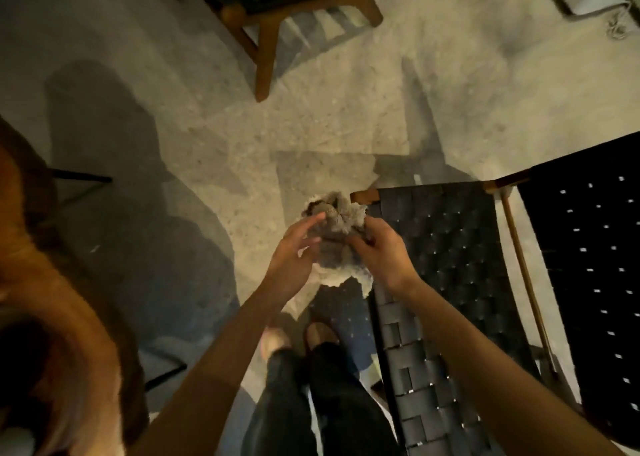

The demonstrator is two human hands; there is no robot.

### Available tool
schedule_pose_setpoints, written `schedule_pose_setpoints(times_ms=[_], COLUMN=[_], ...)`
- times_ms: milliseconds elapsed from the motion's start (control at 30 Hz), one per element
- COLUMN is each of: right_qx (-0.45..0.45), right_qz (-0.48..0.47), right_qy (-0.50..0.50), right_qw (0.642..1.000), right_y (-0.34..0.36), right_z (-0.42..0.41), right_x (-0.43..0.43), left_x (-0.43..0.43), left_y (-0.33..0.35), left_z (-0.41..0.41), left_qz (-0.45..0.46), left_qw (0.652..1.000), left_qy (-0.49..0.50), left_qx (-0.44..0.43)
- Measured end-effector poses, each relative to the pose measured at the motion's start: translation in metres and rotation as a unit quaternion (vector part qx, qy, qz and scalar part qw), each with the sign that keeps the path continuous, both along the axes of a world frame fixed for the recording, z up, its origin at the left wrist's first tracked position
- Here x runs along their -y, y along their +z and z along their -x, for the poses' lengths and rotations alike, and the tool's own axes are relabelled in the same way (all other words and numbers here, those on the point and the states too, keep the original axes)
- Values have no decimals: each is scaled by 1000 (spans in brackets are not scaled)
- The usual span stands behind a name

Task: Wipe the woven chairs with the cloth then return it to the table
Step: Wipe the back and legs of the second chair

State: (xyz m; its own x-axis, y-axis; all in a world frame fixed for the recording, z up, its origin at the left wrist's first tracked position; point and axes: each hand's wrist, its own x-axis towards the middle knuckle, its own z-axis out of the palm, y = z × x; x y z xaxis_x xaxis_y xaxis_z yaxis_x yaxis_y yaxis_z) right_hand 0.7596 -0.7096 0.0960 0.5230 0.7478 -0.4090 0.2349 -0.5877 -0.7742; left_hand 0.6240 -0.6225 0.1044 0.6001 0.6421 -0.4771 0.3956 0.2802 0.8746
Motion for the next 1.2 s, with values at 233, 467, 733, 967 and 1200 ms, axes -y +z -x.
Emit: schedule_pose_setpoints(times_ms=[233, 467, 733, 967, 1200], right_qx=[-66, -36, 14, 20, 60], right_qz=[63, 131, 128, 80, 26], right_qy=[-135, -187, -207, -277, -236], right_qw=[987, 973, 970, 957, 970], right_y=[-36, -95, -157, -177, -170], right_z=[-37, -78, -112, -98, -90], right_x=[-36, -57, -64, -55, -59], left_x=[-43, -58, -69, -63, -24], left_y=[-49, -117, -199, -226, -222], left_z=[-49, -97, -152, -139, -131], left_qz=[46, -14, -109, -178, -210], left_qw=[996, 989, 960, 953, 975], left_qy=[-65, -137, -245, -246, -63], left_qx=[-29, -52, -81, 2, -31])
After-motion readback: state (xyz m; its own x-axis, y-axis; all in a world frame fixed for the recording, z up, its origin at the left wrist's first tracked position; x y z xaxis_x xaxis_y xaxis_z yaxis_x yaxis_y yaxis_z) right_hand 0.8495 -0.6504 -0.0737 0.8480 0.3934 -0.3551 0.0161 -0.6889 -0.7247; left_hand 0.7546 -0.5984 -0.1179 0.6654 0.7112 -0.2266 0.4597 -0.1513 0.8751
